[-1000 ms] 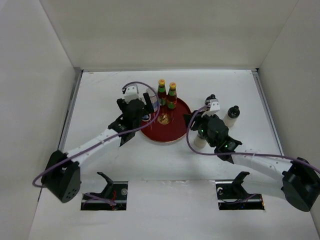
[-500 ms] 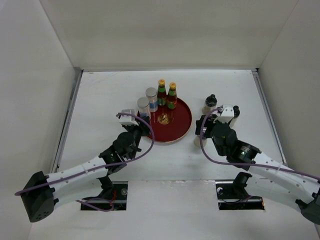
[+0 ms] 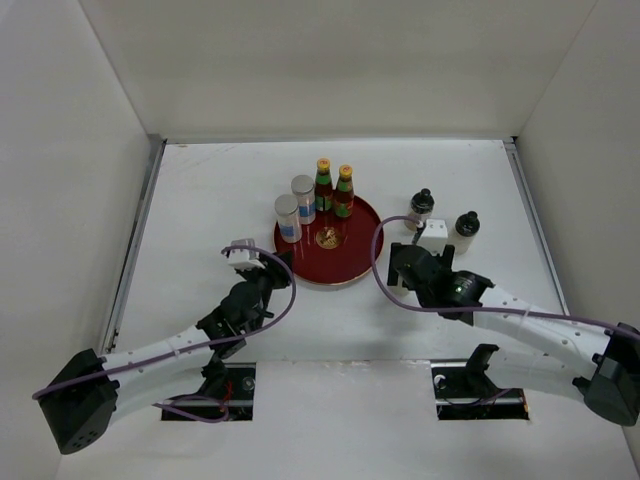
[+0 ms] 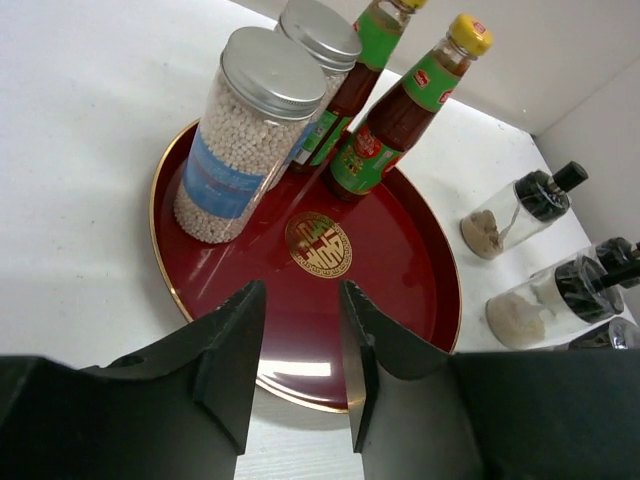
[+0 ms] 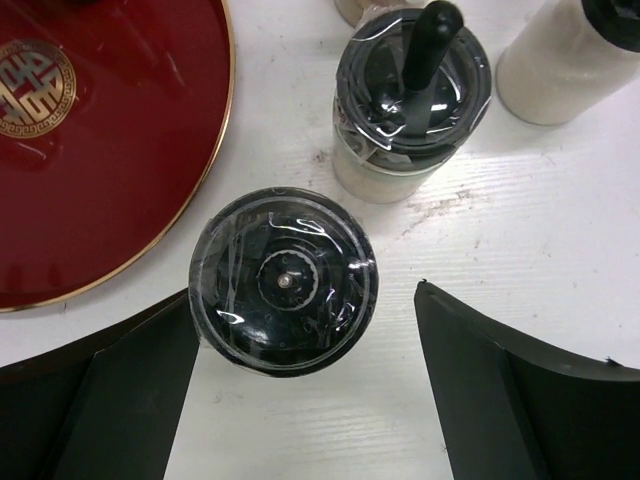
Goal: Organize the condiment bottles
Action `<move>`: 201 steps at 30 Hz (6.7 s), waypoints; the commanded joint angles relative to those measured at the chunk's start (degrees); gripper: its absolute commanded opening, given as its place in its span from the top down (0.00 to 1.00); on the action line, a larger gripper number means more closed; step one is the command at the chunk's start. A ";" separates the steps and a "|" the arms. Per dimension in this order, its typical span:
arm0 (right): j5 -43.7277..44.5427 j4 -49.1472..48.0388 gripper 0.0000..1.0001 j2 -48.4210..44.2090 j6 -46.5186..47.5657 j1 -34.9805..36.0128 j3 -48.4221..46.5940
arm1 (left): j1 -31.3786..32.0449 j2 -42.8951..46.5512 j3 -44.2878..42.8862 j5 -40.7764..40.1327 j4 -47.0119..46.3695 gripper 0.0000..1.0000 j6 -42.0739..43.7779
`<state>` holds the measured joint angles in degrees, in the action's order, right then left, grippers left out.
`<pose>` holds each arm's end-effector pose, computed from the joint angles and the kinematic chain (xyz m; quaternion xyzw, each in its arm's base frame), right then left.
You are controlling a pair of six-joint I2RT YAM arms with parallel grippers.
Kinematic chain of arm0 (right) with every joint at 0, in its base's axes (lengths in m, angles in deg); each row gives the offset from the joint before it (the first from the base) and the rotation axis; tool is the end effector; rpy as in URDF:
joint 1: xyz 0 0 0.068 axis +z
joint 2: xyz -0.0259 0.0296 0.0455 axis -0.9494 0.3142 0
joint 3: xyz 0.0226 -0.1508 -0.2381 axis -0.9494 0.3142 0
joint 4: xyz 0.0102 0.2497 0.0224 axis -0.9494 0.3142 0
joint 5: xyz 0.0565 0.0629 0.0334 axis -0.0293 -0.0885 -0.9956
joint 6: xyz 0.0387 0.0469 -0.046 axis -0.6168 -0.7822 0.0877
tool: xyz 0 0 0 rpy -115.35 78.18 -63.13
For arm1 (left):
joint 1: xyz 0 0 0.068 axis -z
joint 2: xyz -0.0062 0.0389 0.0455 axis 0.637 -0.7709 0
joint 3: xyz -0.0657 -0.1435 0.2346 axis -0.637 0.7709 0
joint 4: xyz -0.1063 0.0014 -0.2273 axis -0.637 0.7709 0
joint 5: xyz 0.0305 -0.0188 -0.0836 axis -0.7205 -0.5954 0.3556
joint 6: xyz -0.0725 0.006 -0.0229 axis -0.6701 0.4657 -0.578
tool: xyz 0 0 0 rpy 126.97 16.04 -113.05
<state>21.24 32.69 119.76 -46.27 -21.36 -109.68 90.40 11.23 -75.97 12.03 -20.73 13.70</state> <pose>0.1624 0.1292 0.2385 0.0261 0.8831 -0.0045 0.4685 0.1468 -0.1146 0.2176 -0.1192 0.7108 -0.2433 0.6491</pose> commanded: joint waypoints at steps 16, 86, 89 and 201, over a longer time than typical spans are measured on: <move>5.74 -8.31 0.47 0.61 9.25 4.82 -12.10 | -0.25 0.81 3.80 -0.31 -7.11 0.59 -4.73; -2.78 -22.37 0.17 16.34 9.08 -19.78 -3.41 | -2.53 -1.21 6.52 -9.19 -8.34 0.26 -10.00; -2.17 -23.08 0.32 16.17 9.17 -19.79 -3.06 | -2.53 -1.56 6.44 -9.19 -8.34 0.26 -9.83; -16.58 -41.10 0.44 34.71 17.26 -14.34 -22.22 | -1.74 -6.04 5.21 -4.88 -12.39 0.37 -5.87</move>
<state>5.02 -1.14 154.36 -27.82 -36.03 -128.96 88.41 5.02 -69.11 6.98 -30.33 8.00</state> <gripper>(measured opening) 0.667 0.633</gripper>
